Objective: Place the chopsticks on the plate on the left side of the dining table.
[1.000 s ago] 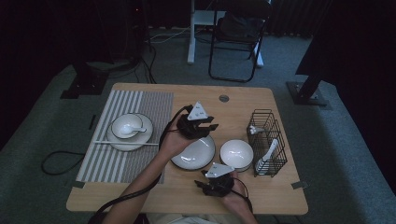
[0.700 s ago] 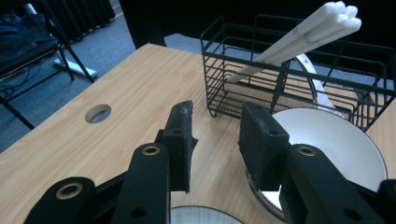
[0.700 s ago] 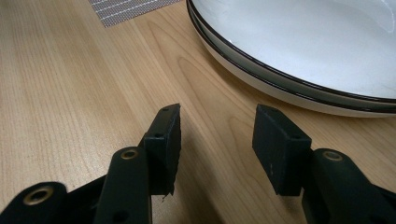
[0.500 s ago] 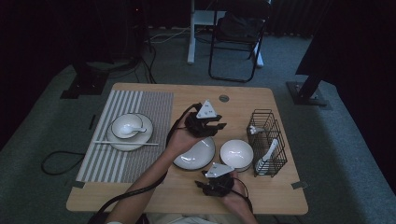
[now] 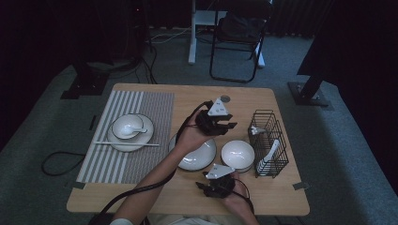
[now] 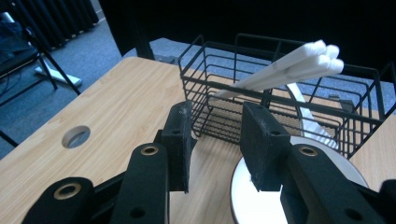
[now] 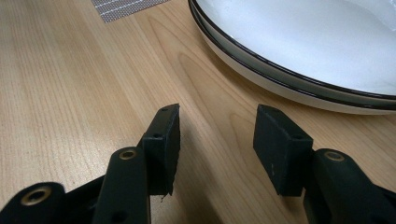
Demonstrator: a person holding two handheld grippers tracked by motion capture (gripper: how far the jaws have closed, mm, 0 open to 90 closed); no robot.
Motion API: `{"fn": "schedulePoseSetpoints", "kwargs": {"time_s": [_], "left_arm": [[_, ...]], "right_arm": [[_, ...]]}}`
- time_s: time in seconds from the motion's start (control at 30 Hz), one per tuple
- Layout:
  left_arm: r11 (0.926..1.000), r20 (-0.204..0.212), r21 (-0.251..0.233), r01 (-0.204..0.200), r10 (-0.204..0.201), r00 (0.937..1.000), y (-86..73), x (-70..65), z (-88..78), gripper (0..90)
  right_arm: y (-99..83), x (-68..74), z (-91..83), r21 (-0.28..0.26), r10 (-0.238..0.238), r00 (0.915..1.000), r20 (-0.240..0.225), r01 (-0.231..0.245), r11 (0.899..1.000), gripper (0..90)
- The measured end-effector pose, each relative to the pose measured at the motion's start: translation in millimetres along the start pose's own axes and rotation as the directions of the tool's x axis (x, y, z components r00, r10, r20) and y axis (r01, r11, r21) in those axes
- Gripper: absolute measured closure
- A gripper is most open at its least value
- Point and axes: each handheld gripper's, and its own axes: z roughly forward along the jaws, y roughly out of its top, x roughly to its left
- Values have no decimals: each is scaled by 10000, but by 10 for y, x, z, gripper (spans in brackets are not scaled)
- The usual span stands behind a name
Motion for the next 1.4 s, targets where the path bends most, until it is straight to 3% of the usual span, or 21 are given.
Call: {"fn": "schedulePoseSetpoints", "kwargs": {"time_s": [0.37,0.97,1.4], "left_arm": [[9991,328,42,-414,412,9986,138,-115,79,649],[9978,751,-90,-654,659,9950,260,-235,127,635],[9972,795,-29,-753,753,9940,305,-266,177,630]], "right_arm": [[-5,-6,-7,72,140,9999,-55,-139,9999,495],[-5,-9,-5,62,88,10000,-38,-88,9999,487],[-5,-9,-5,72,131,9999,-27,-131,9999,486]]}}
